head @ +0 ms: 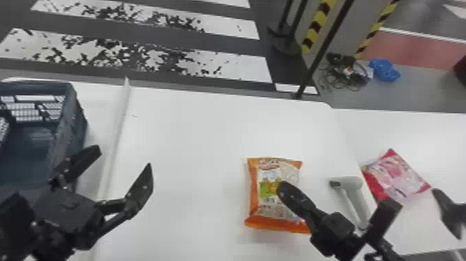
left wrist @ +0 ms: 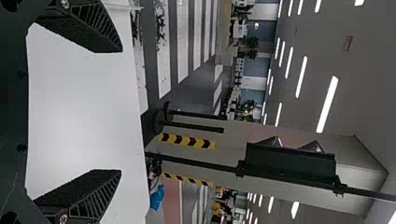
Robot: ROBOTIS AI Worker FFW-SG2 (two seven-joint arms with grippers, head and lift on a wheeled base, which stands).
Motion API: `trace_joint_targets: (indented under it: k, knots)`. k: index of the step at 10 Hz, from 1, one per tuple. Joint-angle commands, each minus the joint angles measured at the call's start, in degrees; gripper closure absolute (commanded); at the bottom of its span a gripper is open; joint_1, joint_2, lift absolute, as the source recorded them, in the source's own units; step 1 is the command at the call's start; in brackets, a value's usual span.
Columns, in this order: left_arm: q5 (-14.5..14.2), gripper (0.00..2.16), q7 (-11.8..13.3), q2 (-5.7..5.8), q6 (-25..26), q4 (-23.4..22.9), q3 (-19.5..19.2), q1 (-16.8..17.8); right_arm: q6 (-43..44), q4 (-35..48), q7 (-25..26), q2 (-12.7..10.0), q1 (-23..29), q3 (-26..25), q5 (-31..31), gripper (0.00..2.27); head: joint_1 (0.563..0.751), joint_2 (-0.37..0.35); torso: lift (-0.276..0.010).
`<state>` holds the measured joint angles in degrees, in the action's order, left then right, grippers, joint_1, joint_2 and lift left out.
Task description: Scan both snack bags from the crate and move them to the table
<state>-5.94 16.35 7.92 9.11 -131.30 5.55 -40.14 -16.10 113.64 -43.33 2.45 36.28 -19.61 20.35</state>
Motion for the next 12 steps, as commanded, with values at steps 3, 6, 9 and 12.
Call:
trace_joint_targets:
  k: [3,6,9,12]
  knots:
    - [0.5,0.07,0.0,0.16,1.6,-1.9,0.2,-0.4,6.1,-12.2,-1.6,2.4,-6.7,0.0,-1.1,2.24,0.695,-0.234,-0.087]
    - [1.3,0.07,-0.3,0.08,3.5,-1.9,0.3,-0.1,10.7,-20.4,-1.8,4.1,-10.6,1.0,-1.2,2.24,0.695,-0.256,-0.087]
    - [1.7,0.07,-0.6,0.08,3.9,-1.7,0.4,-0.1,14.0,-26.7,-1.8,5.5,-12.0,2.8,-3.0,2.24,0.695,-0.266,-0.087]
    - [1.8,0.07,-0.8,0.16,3.7,-1.4,0.3,-0.1,15.4,-29.2,-2.6,6.0,-12.4,4.1,-4.8,2.24,0.695,-0.258,-0.087]
